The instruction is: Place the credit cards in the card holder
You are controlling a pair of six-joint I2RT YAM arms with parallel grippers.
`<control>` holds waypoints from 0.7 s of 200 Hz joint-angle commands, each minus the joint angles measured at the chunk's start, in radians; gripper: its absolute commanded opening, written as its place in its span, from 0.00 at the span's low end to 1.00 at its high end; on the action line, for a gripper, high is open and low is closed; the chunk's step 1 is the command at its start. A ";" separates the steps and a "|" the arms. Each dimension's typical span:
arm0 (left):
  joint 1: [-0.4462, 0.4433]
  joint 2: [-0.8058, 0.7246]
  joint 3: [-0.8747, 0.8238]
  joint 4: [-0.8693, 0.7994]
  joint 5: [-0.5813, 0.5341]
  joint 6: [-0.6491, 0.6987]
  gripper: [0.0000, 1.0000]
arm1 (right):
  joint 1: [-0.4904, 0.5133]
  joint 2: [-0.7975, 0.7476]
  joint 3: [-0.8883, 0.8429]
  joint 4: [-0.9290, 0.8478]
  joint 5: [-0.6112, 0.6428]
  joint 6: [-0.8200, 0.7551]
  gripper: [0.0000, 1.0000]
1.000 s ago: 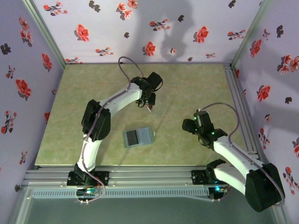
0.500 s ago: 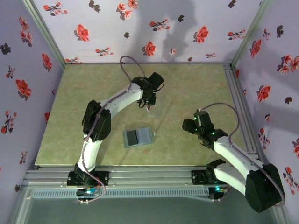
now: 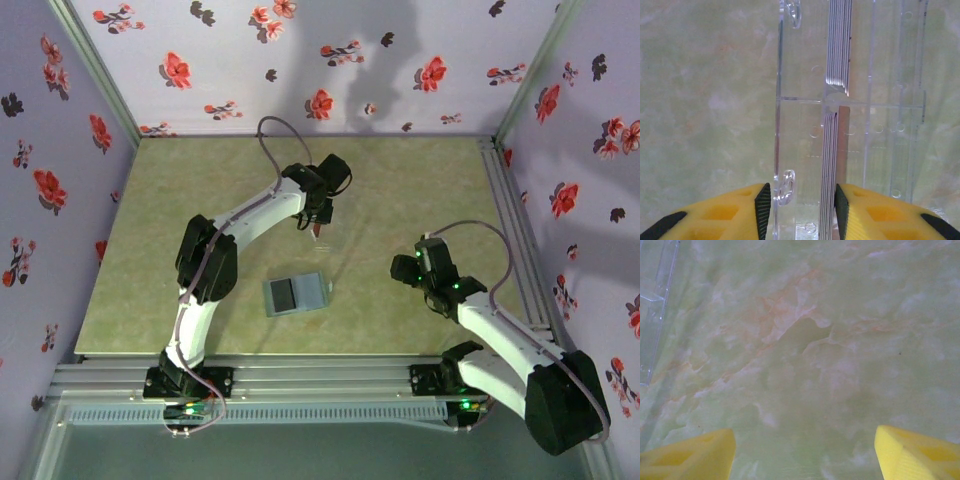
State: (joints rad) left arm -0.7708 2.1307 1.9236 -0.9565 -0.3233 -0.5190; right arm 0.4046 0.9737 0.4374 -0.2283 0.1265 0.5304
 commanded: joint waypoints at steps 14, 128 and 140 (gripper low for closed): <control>-0.010 -0.042 0.014 0.001 0.020 0.018 0.42 | -0.005 -0.010 -0.015 0.017 -0.007 -0.012 0.74; -0.045 0.005 0.047 -0.041 -0.074 0.074 0.39 | -0.006 -0.012 -0.017 0.023 -0.014 -0.013 0.74; -0.046 0.009 0.051 -0.046 -0.092 0.071 0.39 | -0.006 -0.013 -0.018 0.025 -0.014 -0.012 0.74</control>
State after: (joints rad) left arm -0.8181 2.1216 1.9404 -0.9638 -0.3408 -0.4599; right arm 0.4046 0.9737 0.4366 -0.2283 0.1223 0.5304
